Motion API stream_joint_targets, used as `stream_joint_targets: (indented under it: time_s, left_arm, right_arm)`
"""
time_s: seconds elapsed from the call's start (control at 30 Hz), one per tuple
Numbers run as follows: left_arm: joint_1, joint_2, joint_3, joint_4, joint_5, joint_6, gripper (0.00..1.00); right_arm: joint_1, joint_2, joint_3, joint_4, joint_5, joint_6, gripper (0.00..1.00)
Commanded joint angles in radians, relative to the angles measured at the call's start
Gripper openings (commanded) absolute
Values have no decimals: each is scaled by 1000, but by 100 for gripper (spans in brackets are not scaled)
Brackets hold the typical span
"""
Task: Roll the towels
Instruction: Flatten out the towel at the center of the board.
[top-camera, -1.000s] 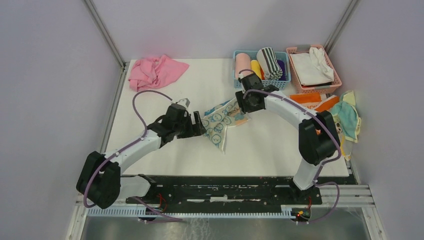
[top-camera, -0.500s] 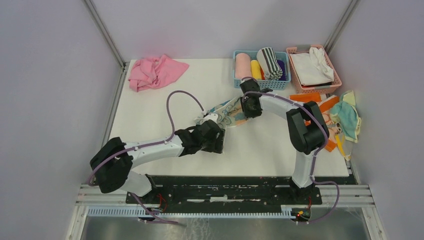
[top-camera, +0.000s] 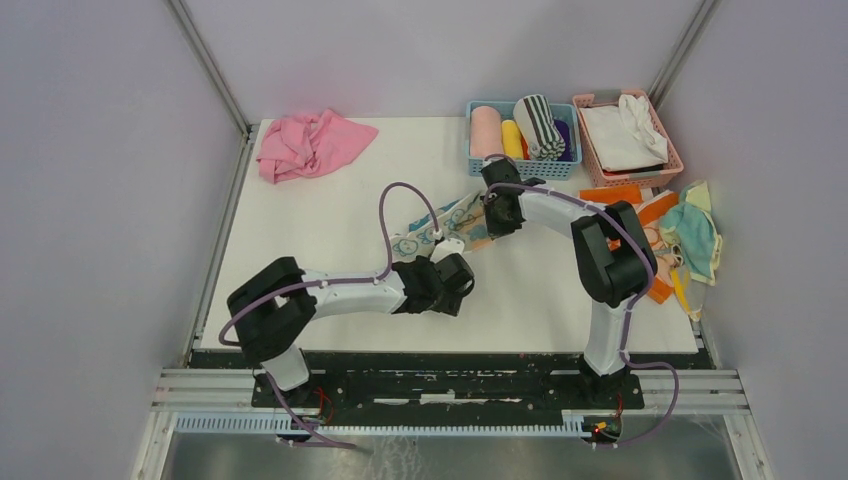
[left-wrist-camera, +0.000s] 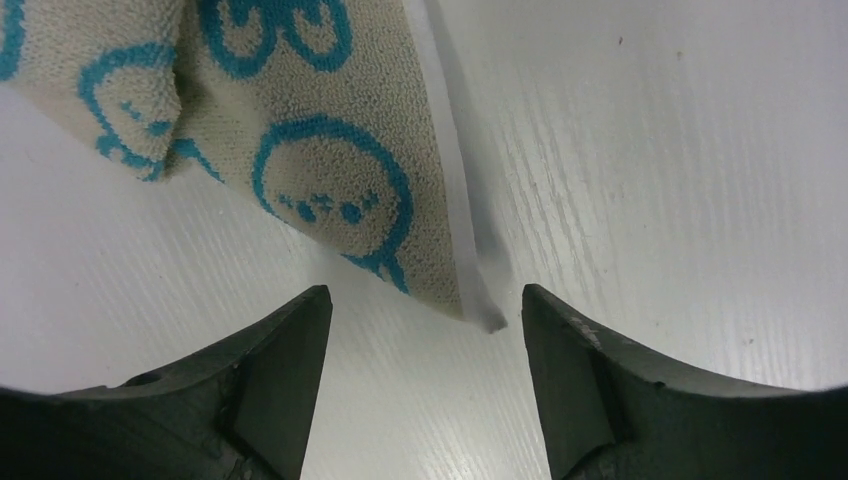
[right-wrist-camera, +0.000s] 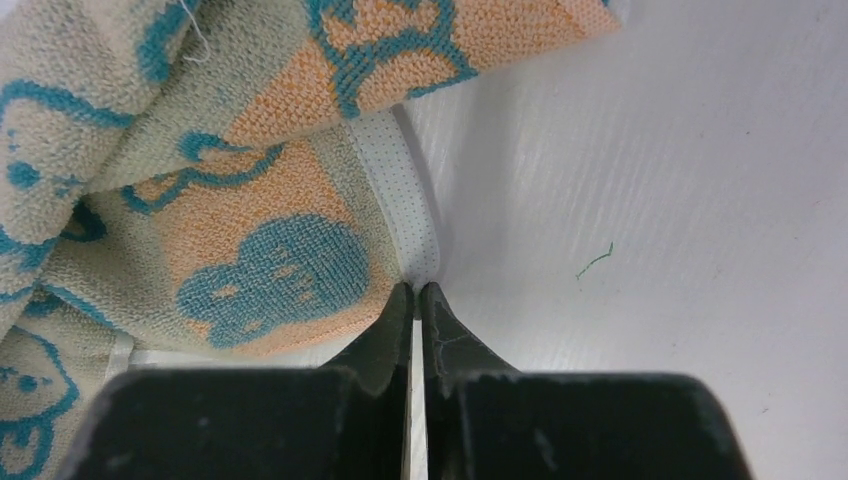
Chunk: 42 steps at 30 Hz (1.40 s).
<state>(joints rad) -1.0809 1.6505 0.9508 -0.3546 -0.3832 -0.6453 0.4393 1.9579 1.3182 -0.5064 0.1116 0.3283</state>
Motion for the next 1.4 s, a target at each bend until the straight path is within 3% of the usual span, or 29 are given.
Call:
stream_joint_targets:
  time_s: [0.0, 0.13, 0.27, 0.43, 0.57, 0.7, 0.9, 1.07, 1.23, 1.37]
  left_arm:
    - [-19, 51, 68, -33, -80, 10, 74]
    - [-36, 87, 91, -51, -125, 10, 63]
    - [-36, 76, 97, -104, -224, 5, 34]
    - [1, -65, 94, -235, -398, 61, 4]
    - [122, -246, 118, -288, -464, 195, 3]
    - [230, -403, 151, -241, -494, 381, 3]
    - [286, -571, 213, -204, -502, 555, 3]
    - [286, -727, 251, -313, -454, 518, 3]
    - [286, -944, 265, -380, -227, 448, 4]
    - [285, -1022, 249, -416, -103, 387, 4]
  right_arm:
    - [-1, 12, -54, -9, -9, 2, 4]
    - [-2, 2, -53, -10, -12, 4, 2]
    - [-11, -19, -49, -27, 10, -4, 0]
    - [-94, -106, -17, -100, 23, -17, 0]
    - [-164, -212, 50, -183, 56, -36, 0]
    - [-219, -327, 128, -270, 81, -47, 0]
    - [-257, -489, 209, -374, 111, -79, 0]
    - [-261, -687, 200, -469, 131, -101, 0]
    - [-261, -892, 191, -559, 95, -97, 0]
    - [-261, -959, 188, -623, 42, -87, 0]
